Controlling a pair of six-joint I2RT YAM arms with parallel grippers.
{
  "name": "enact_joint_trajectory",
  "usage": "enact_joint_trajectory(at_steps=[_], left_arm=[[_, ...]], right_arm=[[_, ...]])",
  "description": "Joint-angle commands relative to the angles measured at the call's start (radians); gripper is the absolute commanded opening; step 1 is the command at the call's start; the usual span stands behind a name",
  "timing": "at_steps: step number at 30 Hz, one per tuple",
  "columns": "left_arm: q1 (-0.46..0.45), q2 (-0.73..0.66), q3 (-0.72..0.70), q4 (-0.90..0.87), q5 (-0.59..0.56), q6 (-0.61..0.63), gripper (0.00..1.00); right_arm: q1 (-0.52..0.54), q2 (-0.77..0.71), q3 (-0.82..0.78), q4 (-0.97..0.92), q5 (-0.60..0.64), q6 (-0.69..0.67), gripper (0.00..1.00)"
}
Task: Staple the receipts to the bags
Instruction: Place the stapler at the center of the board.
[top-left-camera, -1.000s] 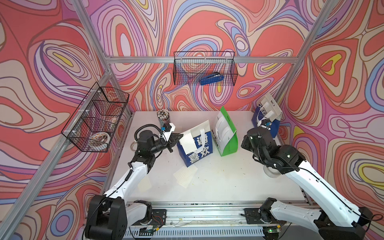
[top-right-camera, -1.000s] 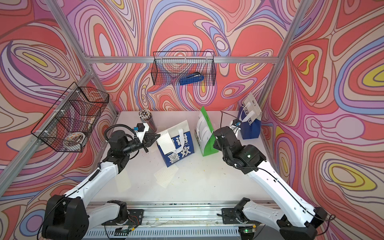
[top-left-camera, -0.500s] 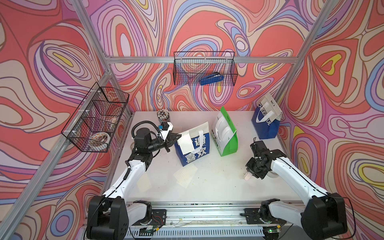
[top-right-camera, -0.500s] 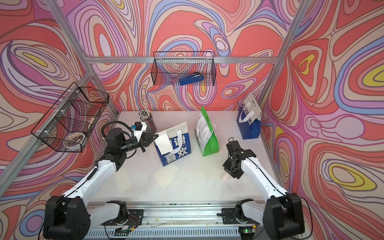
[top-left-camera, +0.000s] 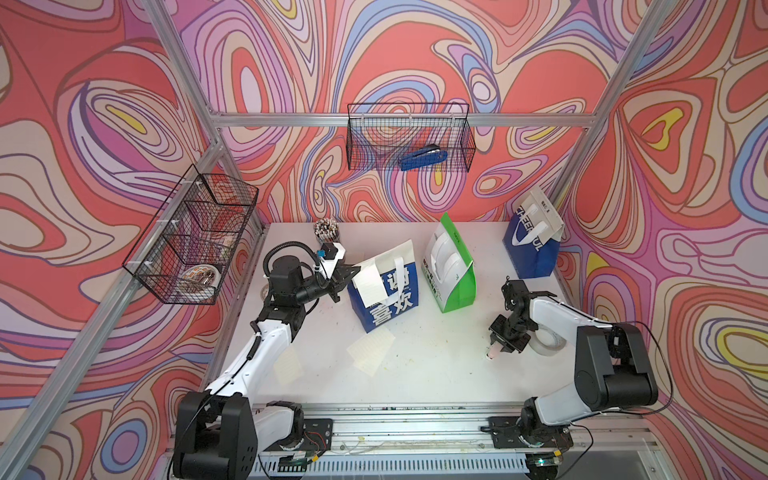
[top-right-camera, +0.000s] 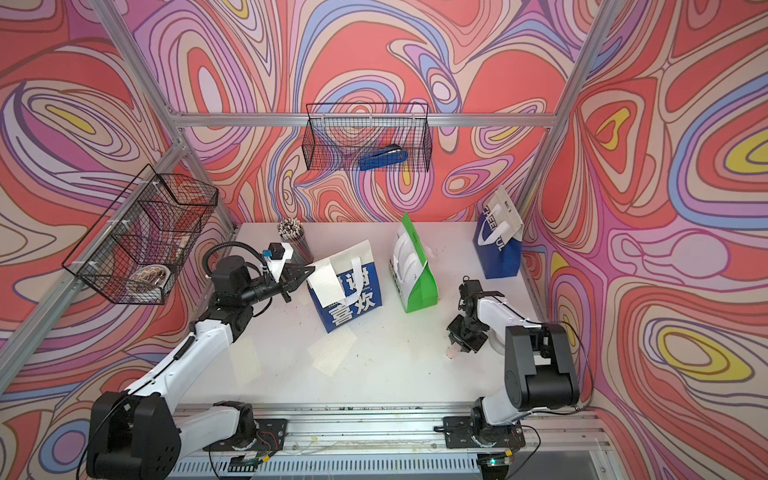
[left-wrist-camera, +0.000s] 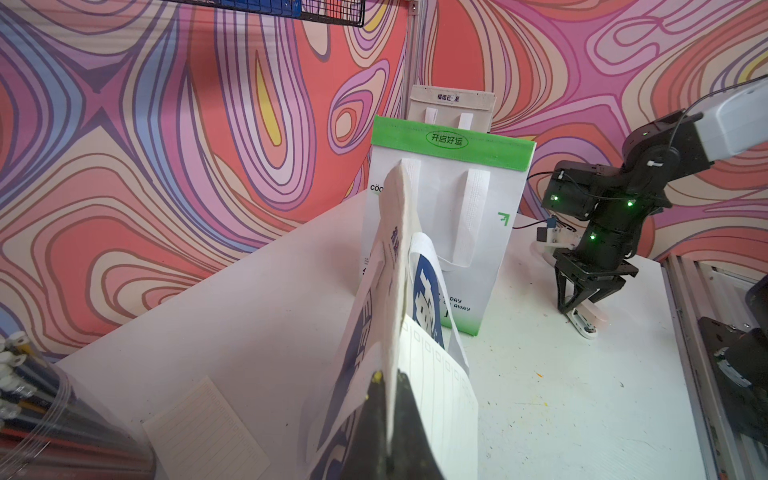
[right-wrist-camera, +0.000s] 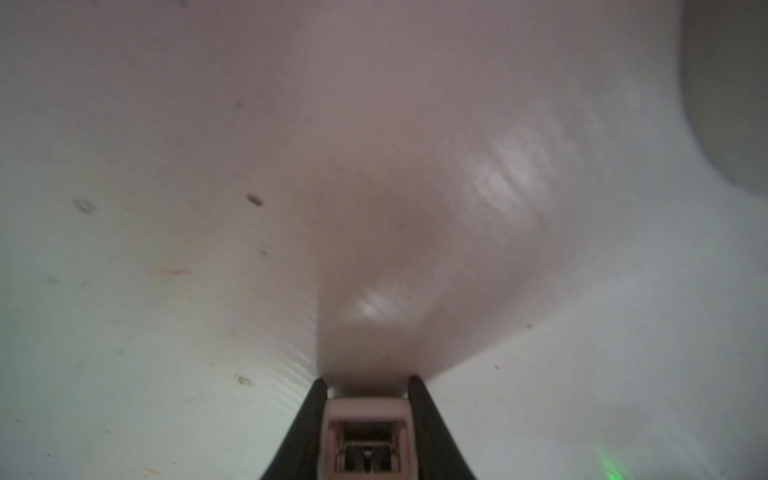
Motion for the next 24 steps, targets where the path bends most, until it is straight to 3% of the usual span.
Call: enact_joint_trajectory(at_steps=[1,8,13,15,17,20,24], left_arm=[[0.009,-0.012,0.005,0.021,-0.015,0.010,0.00],[0.009,-0.033,0.001,0.031,-0.094,0.020,0.00],[0.009,-0.020,0.001,0.048,-0.128,-0.006,0.00],[0.009,-0.015,0.000,0.057,-0.127,-0.021,0.00],[0.009,-0.018,-0.004,0.071,-0.139,-0.029,0.08],[0.009,-0.028,-0.005,0.069,-0.159,-0.029,0.10],[0.009,-0.041,-0.007,0.060,-0.185,-0.025,0.17]], right_arm=[[-0.010,0.038,0.012,0.045,0.079,-0.032,0.39],[-0.010,-0.124,0.077,-0.015,0.109,-0.059,0.62],[0.060,-0.265,0.160,-0.064,0.193,-0.103,0.63],[0.163,-0.307,0.179,-0.039,0.218,-0.165,0.62],[0.309,-0.329,0.187,-0.009,0.267,-0.188,0.62],[0.538,-0.338,0.176,0.065,0.304,-0.222,0.62],[0.823,-0.275,0.167,0.177,0.323,-0.294,0.64]])
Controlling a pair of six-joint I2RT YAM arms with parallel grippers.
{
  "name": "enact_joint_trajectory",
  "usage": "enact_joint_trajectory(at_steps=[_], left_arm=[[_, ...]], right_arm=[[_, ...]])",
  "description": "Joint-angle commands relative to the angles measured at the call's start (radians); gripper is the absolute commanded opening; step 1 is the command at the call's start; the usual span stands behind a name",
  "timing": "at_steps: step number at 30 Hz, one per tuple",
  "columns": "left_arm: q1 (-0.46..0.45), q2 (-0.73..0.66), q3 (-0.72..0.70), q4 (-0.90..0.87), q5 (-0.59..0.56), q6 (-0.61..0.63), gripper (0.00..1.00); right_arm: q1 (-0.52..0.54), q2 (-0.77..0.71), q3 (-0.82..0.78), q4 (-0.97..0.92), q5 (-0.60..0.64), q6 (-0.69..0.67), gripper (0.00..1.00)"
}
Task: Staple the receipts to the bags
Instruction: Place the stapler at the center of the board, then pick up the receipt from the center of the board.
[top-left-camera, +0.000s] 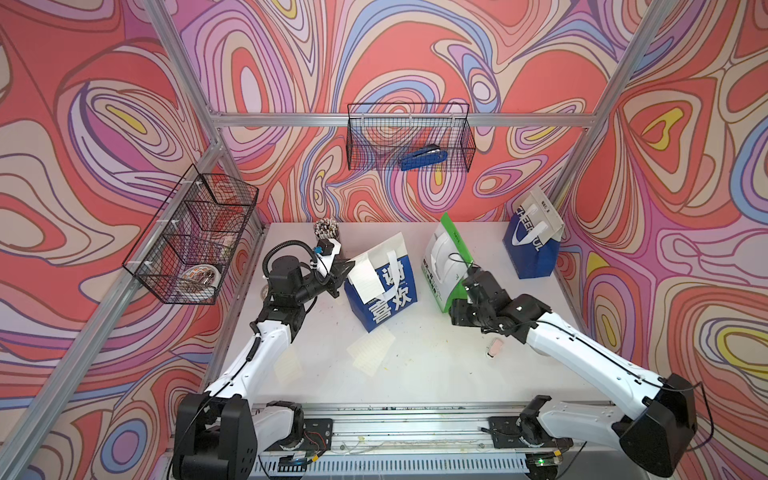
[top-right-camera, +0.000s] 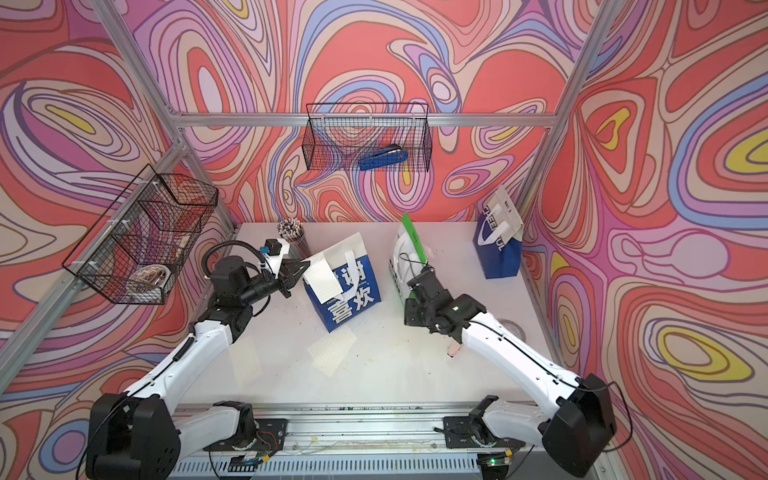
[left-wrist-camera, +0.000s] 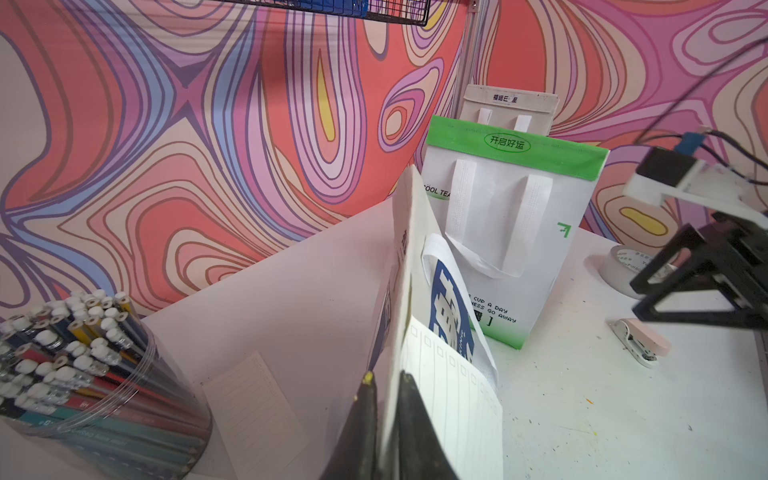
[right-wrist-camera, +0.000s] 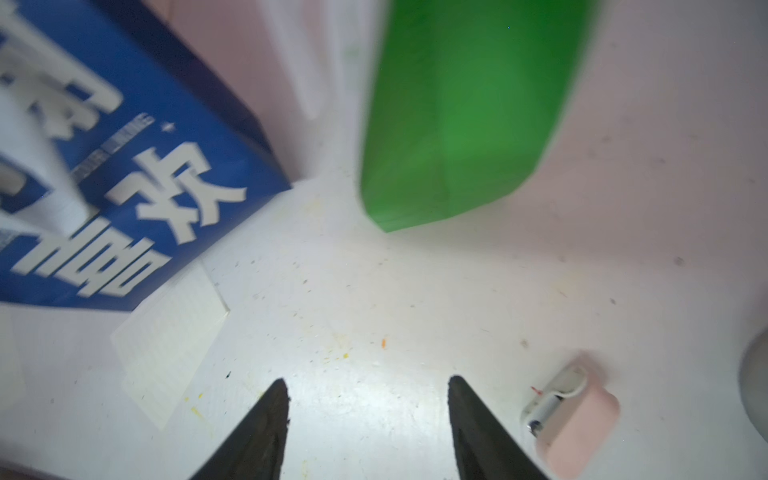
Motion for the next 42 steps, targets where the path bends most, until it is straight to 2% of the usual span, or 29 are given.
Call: enact_joint_trajectory(at_steps=[1,3,4,5,6,10,16,17,19,26,31,34,39,42], left_arm=[[0.009,-0.030,-0.005,0.043,-0.032,0.004,0.17],[0.009,-0.029,-0.002,0.043,-0.032,0.020,0.04],[0.009,-0.026,0.001,0.047,-0.035,0.026,0.01],[0.009,-0.019,0.003,0.060,-0.039,0.032,0.00],[0.010,-0.010,0.004,0.084,-0.052,0.035,0.00],[0.012,0.028,0.026,0.150,-0.084,0.051,0.00],[0.019,0.100,0.028,0.216,-0.104,0.046,0.00],[0.021,0.102,0.023,0.227,-0.102,0.043,0.03],[0.021,0.095,0.015,0.232,-0.104,0.038,0.17],[0.021,0.031,-0.023,0.229,-0.122,0.015,0.34],[0.021,-0.002,-0.043,0.226,-0.145,0.007,0.44],[0.021,-0.013,-0.048,0.223,-0.151,0.003,0.45],[0.021,-0.014,-0.040,0.213,-0.134,-0.011,0.46],[0.021,-0.018,-0.039,0.201,-0.139,-0.011,0.46]], right_arm=[[0.185,0.069,-0.008,0.111,0.060,-0.102,0.65],[0.286,0.145,0.002,0.209,0.035,-0.172,0.72],[0.299,0.188,0.014,0.248,-0.001,-0.194,0.79],[0.309,0.238,0.027,0.290,-0.032,-0.209,0.92],[0.329,0.284,0.036,0.340,-0.047,-0.238,0.98],[0.377,0.434,0.115,0.438,-0.058,-0.357,0.98],[0.378,0.641,0.272,0.393,-0.046,-0.383,0.98],[0.379,0.666,0.292,0.372,-0.035,-0.376,0.98],[0.379,0.703,0.318,0.342,-0.024,-0.366,0.98],[0.378,0.837,0.406,0.245,-0.026,-0.372,0.98],[0.374,0.880,0.411,0.218,-0.037,-0.381,0.98],[0.367,0.915,0.428,0.181,-0.063,-0.387,0.96],[0.345,0.903,0.396,0.177,-0.101,-0.381,0.87],[0.307,0.887,0.348,0.179,-0.179,-0.361,0.79]])
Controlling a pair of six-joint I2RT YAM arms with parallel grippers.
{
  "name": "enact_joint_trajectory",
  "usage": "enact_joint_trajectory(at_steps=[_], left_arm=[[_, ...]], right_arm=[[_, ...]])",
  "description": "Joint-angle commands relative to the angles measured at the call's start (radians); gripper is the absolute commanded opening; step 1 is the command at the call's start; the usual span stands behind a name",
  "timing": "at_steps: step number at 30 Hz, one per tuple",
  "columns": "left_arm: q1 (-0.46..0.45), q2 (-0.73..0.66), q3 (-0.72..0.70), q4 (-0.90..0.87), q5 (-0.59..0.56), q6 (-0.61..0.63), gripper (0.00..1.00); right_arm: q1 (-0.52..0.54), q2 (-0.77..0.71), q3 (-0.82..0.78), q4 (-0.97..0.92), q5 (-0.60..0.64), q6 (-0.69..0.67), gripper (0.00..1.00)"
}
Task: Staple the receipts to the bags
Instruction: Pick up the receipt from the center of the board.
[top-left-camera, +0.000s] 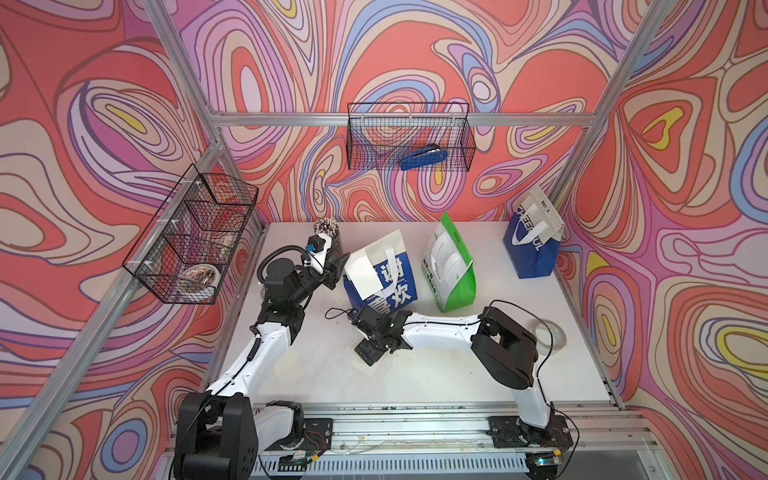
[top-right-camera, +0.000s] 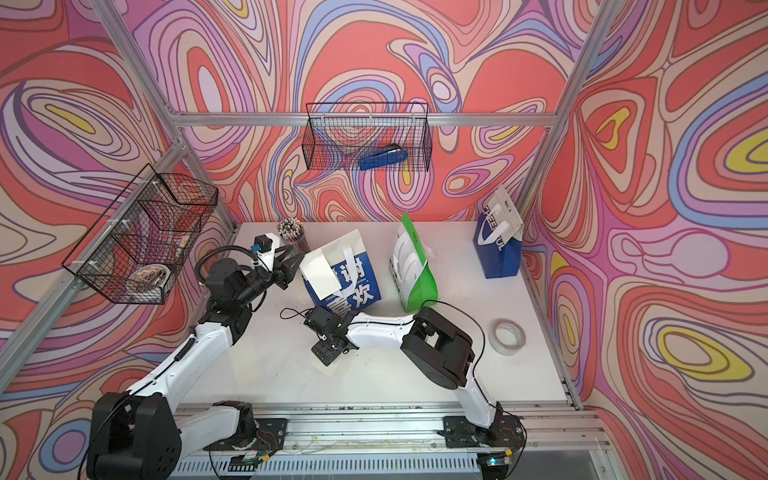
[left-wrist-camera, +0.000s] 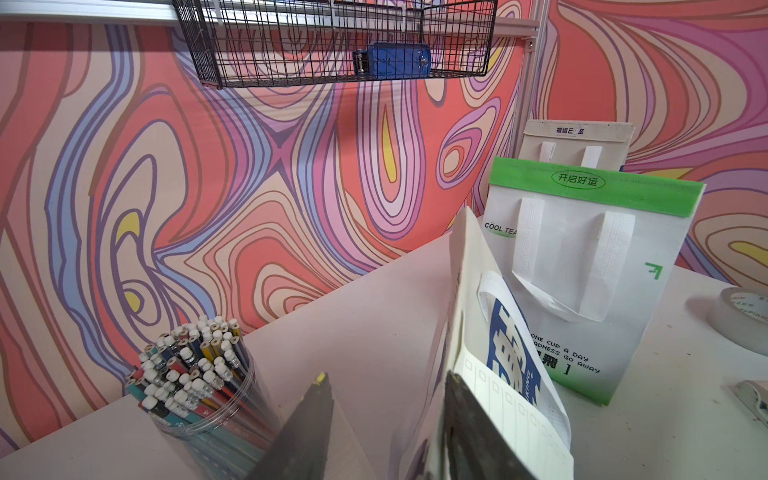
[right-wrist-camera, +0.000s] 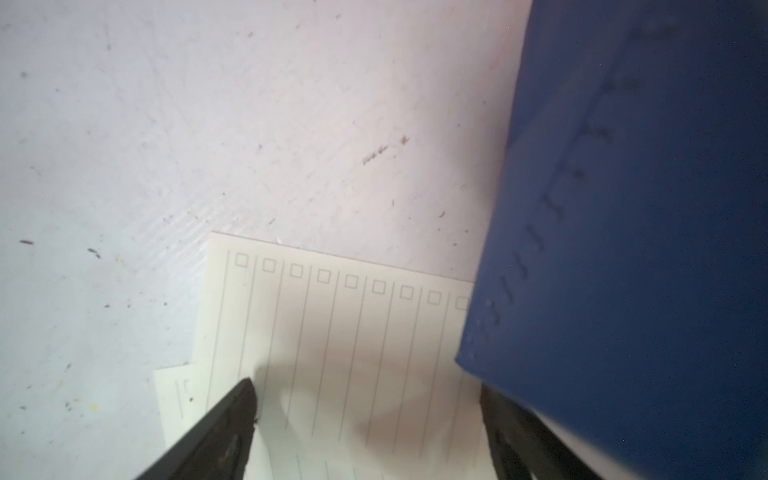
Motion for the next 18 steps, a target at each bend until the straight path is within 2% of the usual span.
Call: enact_joint_trajectory(at_steps=[1,6,13,15,18], left_arm=[[0.002,-0.023,-0.003,0.006,-0.002,-0.003,0.46],[0.003,-0.034,-0.015,-0.025,-0.014,0.009,0.46],[0.002,-0.044,-0.019,-0.057,-0.008,0.022,0.47],[0.002,-0.040,-0.014,-0.058,-0.006,0.019,0.48],[0.003,-0.044,-0.014,-0.044,-0.027,-0.021,0.56]], right_arm=[[-0.055,0.021,-0.100,-0.065,-0.107,0.022,0.74],[-0.106,-0.026,-0.167,-0.040,-0.161,0.037,0.62],[-0.108,-0.129,-0.250,-0.032,-0.125,0.032,0.39],[-0.107,-0.165,-0.287,-0.016,-0.108,0.039,0.39],[-0.108,-0.254,-0.341,0.006,-0.099,0.026,0.46]])
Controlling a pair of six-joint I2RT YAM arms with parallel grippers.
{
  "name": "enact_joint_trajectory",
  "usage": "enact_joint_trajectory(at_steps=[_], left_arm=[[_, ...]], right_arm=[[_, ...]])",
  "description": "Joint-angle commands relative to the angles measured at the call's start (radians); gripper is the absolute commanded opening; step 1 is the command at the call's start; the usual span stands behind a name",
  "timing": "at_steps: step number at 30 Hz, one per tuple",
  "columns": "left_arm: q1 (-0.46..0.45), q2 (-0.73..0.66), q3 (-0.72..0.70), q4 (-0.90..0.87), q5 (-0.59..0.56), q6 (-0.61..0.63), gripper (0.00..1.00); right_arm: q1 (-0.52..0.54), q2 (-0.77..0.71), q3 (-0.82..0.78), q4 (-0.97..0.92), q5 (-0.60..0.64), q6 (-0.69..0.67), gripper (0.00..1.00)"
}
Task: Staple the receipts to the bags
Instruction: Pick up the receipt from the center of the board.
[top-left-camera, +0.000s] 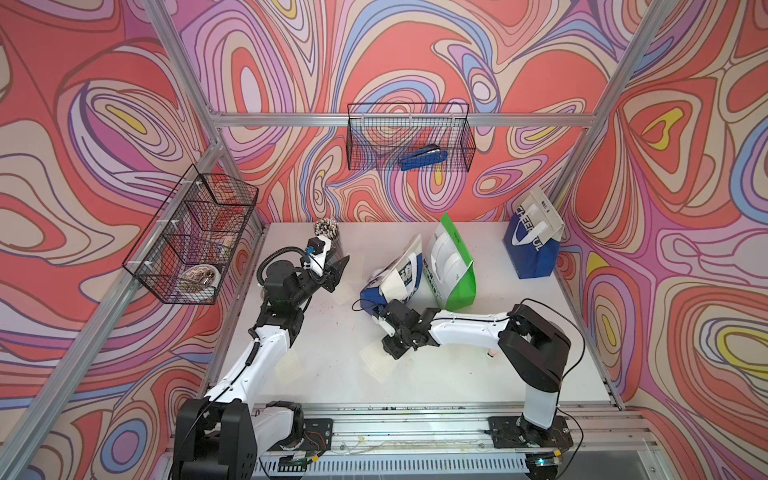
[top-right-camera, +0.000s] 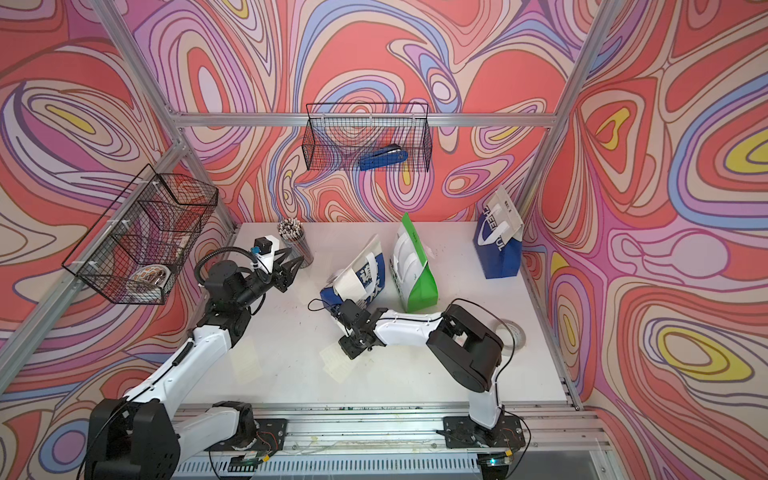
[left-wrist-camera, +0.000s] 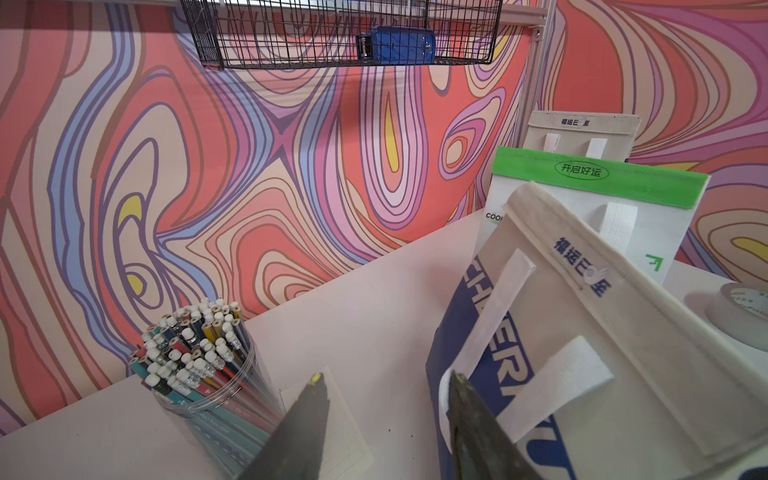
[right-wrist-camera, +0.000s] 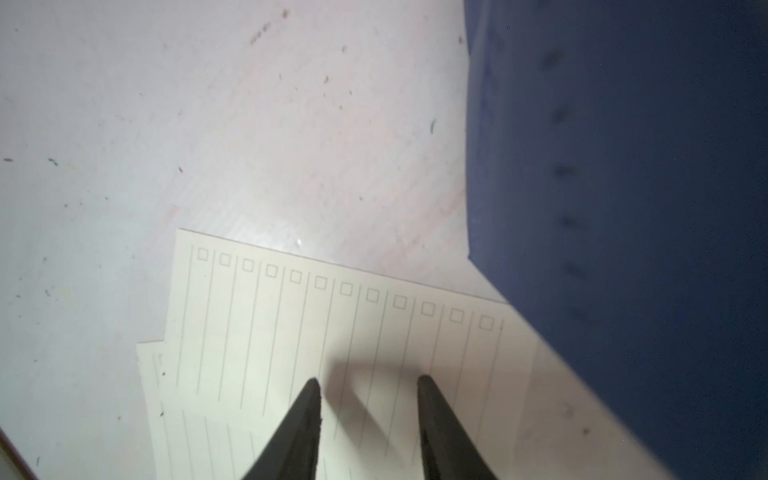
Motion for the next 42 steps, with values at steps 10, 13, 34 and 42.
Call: enact_joint_trajectory(at_steps=[10,13,34,42], left_arm=[[0.002,-0.149,-0.020,-0.143,-0.093,-0.055,0.65],[0.002,-0.185,-0.045,-0.156,-0.179,-0.065,0.71],[0.003,-0.153,-0.047,-0.181,-0.176,-0.072,0.71],[0.002,-0.187,-0.061,-0.323,-0.158,-0.250,0.68]], right_arm=[[0.004,-0.053,0.007,-0.085,0.059,-0.009,0.98],[0.005,-0.039,0.022,-0.096,0.081,0.038,0.98],[-0.001,0.041,-0.051,-0.089,0.113,0.106,0.42],[0.002,-0.121,-0.144,0.002,0.083,0.012,0.36]])
